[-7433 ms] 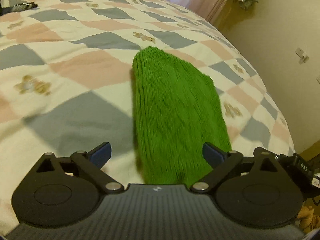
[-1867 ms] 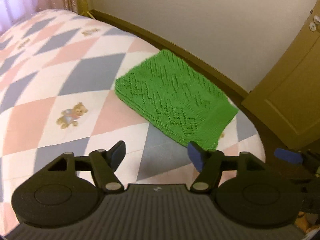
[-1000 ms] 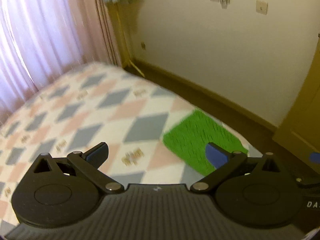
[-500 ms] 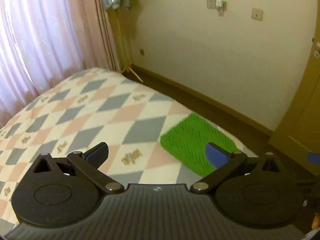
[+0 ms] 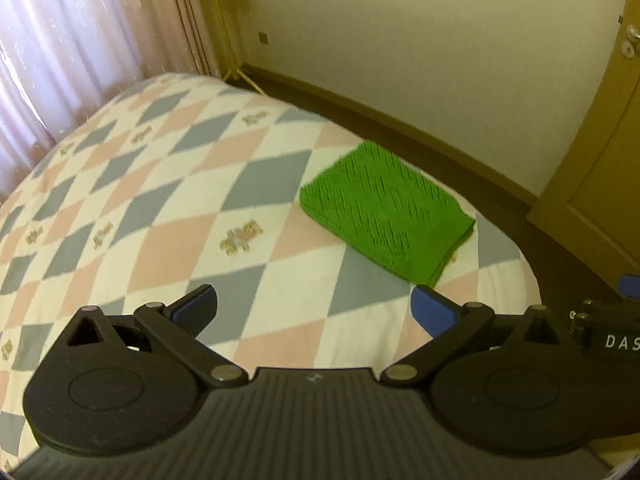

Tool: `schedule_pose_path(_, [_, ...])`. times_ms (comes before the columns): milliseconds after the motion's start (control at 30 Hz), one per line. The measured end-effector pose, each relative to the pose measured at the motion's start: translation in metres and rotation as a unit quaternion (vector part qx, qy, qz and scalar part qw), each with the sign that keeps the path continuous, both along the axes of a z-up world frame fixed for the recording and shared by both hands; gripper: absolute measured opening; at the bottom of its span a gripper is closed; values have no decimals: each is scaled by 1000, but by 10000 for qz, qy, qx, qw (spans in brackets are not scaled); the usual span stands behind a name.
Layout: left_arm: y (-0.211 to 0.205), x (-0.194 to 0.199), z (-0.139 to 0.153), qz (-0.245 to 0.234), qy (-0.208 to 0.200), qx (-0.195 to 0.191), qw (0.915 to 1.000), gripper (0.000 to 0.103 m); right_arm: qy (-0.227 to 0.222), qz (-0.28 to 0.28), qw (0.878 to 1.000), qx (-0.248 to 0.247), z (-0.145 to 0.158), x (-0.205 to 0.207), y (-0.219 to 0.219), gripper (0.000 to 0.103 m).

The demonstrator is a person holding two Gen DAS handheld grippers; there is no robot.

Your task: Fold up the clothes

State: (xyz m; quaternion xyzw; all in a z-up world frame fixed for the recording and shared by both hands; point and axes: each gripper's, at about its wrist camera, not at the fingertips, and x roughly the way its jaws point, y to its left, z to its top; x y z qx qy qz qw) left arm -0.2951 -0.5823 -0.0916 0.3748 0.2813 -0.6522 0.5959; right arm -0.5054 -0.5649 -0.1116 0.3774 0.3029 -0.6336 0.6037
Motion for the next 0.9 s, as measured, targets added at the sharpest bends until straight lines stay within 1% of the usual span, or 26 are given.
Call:
schedule_pose_path(133, [1, -4, -5, -59, 5, 90, 9999, 102, -32, 0, 9999, 169, -8, -2, 2, 103])
schedule_pose_path(267, [-2, -4, -7, -18, 34, 137, 9999, 102, -22, -4, 9997, 224, -10, -3, 3, 103])
schedule_pose_path(433, [-6, -4, -14, 43, 33, 293, 9996, 102, -95, 1, 9993, 358, -15, -4, -1, 103])
schedule_pose_path(667, [-13, -10, -18, 16, 39, 372, 9993, 102, -145, 19, 9991, 402, -20, -8, -8, 103])
schedule_pose_path(900, [-26, -20, -31, -91, 24, 682, 9976, 102, -134, 48, 9986, 505, -24, -12, -18, 103])
